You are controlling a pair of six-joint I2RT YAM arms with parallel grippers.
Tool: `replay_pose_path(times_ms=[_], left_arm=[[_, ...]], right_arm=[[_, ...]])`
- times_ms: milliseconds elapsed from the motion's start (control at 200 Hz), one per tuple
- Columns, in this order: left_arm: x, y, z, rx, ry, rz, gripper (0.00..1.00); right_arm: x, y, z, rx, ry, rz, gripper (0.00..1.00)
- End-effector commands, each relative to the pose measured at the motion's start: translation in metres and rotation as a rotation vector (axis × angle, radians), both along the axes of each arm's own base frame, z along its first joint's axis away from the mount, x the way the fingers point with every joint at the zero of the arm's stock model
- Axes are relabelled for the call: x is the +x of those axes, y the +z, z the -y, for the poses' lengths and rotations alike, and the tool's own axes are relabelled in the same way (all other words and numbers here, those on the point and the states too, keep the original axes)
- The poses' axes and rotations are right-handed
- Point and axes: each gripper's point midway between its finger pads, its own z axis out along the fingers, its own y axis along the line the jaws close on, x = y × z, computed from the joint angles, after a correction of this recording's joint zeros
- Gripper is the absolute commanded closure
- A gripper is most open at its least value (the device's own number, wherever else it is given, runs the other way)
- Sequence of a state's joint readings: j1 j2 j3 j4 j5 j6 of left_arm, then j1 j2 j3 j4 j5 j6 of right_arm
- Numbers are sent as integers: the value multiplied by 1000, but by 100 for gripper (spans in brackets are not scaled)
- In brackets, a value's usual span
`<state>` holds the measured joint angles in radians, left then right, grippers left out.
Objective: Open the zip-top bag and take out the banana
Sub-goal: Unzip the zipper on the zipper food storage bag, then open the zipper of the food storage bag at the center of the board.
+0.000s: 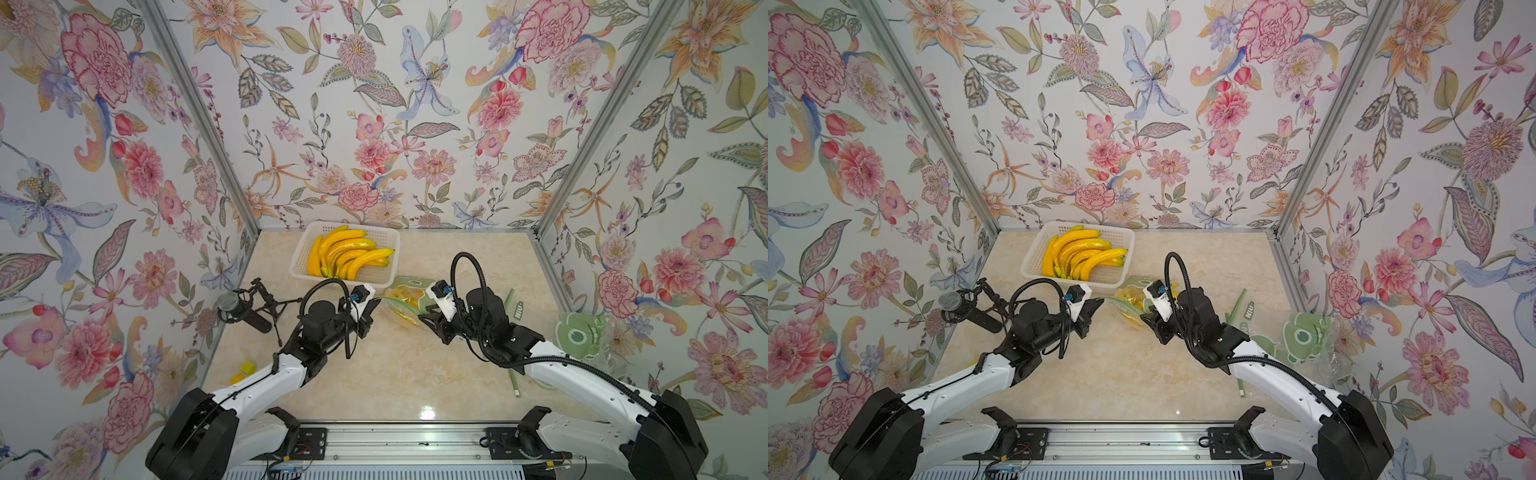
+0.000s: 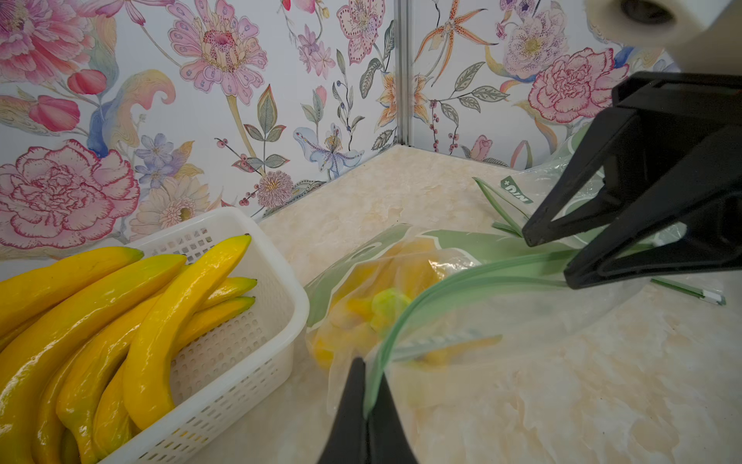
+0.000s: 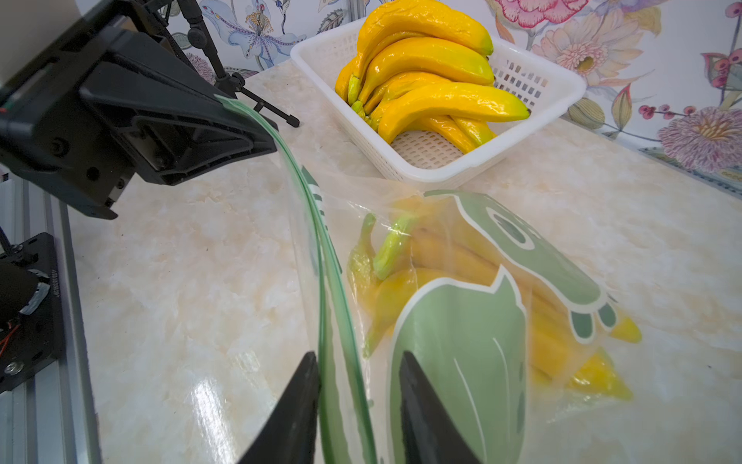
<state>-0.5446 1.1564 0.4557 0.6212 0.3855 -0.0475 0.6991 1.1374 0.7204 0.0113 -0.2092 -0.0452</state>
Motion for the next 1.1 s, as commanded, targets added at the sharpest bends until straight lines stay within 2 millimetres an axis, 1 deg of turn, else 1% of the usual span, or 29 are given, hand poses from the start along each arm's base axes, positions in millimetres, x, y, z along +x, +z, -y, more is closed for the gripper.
replay_pose_path(times_ms=[0,100,185,250,340,385,490,565,580,625,711,801,856,976,1096], left_arm=[[-6,1,2,2,-20,14,98],[-5,1,3,-5,-23,13,98],[-5,1,4,-4,-21,12,98],[-4,-1,4,1,-19,9,97],[-4,-4,4,8,-18,4,97],[-4,-5,4,9,-20,2,97],[-5,-6,4,9,-21,3,97],[-6,-7,4,10,-24,1,97],[-6,-7,4,10,-25,0,97],[-7,-7,4,11,-27,1,97],[-8,-7,4,12,-27,0,97],[-8,-6,3,10,-24,3,97],[-8,-6,3,10,-24,4,97],[-7,-5,4,10,-25,5,97],[-6,-6,6,11,-30,1,97]], right_arm=[[1,-18,5,-51,-13,-16,68],[1,-31,8,-76,-24,-36,69],[0,-33,12,-74,-40,-41,69],[-2,-26,14,-53,-41,-35,67],[-7,-12,12,-8,-15,-25,55],[-7,-6,12,10,-14,-20,52],[-2,6,16,39,-32,-10,51],[-1,10,14,44,-23,-5,51],[6,11,20,45,-49,-3,51],[11,12,22,43,-57,1,52],[16,9,20,33,-53,-9,55],[15,3,15,31,-34,-36,57],[13,-3,12,25,-23,-57,59],[6,-10,9,21,-4,-74,59],[3,-10,11,22,-7,-68,58]])
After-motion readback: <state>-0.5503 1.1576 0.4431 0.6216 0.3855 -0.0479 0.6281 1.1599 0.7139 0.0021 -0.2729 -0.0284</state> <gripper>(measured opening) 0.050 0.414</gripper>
